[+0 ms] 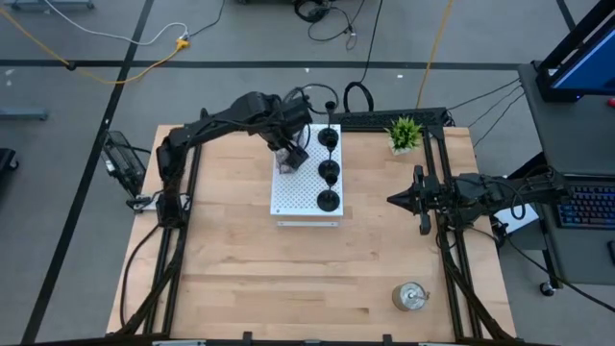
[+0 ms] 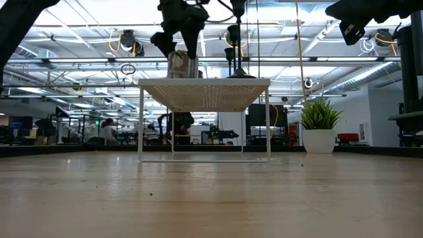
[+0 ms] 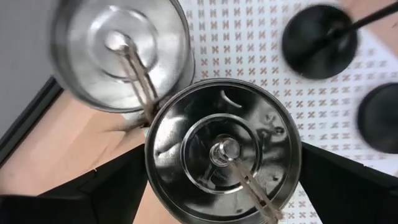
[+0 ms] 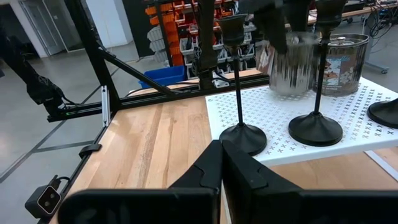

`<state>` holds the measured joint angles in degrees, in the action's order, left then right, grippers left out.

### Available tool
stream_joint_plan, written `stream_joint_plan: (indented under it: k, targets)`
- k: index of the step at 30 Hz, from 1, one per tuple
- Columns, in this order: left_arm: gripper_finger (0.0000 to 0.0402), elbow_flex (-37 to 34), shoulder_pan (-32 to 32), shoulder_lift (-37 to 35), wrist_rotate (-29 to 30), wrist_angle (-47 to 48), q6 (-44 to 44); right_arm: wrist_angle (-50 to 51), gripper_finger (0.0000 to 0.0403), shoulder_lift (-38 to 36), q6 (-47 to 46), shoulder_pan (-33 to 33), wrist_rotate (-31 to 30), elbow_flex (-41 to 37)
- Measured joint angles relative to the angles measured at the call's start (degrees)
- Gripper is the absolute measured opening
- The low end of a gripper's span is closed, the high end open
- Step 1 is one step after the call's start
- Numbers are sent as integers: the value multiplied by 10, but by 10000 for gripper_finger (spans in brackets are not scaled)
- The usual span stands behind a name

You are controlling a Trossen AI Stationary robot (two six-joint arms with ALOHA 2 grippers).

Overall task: Pick & Place candle stick holders
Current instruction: Put the left silver scented candle on the shelf aligned with the other silver scented candle, then put the silver scented candle on the shelf aligned with the other silver scented candles

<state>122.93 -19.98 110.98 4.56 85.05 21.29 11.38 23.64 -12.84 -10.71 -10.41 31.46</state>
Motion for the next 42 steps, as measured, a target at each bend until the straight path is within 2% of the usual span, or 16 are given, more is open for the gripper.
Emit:
stream_joint_plan:
  k: [6, 18, 25, 27, 42]
  targets:
    - [393, 0, -3, -28, 1, -29, 4, 0, 0, 0, 0, 0, 0, 0]
    - [395, 0, -3, -42, 1, -26, 7, 0, 0, 0, -2, 0, 0, 0]
    - [395, 1, -2, -65, 17, 54, 37, 0, 0, 0, -4, 0, 0, 0]
    - [395, 1, 2, -67, 23, 50, 50, 0, 0, 0, -4, 0, 0, 0]
    - [395, 1, 47, -195, 18, 49, 64, 0, 0, 0, -46, 0, 1, 0]
